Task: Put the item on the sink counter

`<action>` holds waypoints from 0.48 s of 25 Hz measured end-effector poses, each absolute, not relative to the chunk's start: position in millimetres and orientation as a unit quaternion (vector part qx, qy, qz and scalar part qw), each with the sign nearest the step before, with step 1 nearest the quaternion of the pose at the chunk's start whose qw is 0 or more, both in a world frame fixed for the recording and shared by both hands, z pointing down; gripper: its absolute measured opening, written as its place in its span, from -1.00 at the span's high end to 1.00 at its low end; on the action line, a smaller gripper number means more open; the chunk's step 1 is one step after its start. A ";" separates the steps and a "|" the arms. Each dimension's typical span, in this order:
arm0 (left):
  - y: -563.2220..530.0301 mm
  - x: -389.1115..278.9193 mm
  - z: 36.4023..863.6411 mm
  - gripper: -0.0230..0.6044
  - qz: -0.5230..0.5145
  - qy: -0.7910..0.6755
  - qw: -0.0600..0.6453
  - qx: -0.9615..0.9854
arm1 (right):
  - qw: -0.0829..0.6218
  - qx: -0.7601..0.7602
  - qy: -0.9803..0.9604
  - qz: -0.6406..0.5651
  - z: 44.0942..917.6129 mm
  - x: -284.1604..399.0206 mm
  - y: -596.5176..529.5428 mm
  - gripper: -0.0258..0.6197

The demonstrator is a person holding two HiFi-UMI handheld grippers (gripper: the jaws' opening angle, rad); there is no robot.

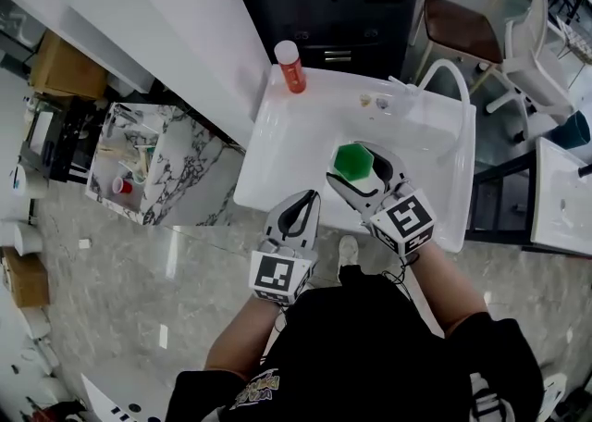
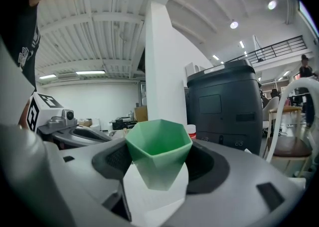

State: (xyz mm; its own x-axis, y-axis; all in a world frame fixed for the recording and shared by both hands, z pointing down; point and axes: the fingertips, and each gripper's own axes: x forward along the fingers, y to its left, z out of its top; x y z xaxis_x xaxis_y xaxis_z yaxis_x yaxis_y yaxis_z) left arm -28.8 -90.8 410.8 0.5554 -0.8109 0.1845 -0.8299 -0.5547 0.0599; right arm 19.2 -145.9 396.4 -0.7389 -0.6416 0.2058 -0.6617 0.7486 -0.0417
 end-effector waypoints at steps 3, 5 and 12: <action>-103.2 -21.1 410.5 0.86 0.070 -0.474 0.067 0.875 | 0.091 0.344 -0.933 0.059 401.1 25.7 -160.4 -0.21; -110.8 -17.4 409.5 0.86 0.072 -0.478 0.066 0.873 | 0.093 0.339 -0.934 0.060 403.2 28.6 -169.3 -0.21; -127.7 -6.1 411.9 0.86 0.078 -0.483 0.068 0.870 | 0.094 0.337 -0.935 0.058 408.8 33.6 -195.6 -0.21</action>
State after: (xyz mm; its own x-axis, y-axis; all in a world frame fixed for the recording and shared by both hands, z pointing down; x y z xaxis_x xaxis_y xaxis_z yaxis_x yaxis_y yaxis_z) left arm -6.1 -127.7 411.9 0.5213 -0.8294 0.2006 -0.8505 -0.5243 0.0427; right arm 33.6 -195.6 408.8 -0.7554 -0.6189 0.2152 -0.6406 0.7666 -0.0442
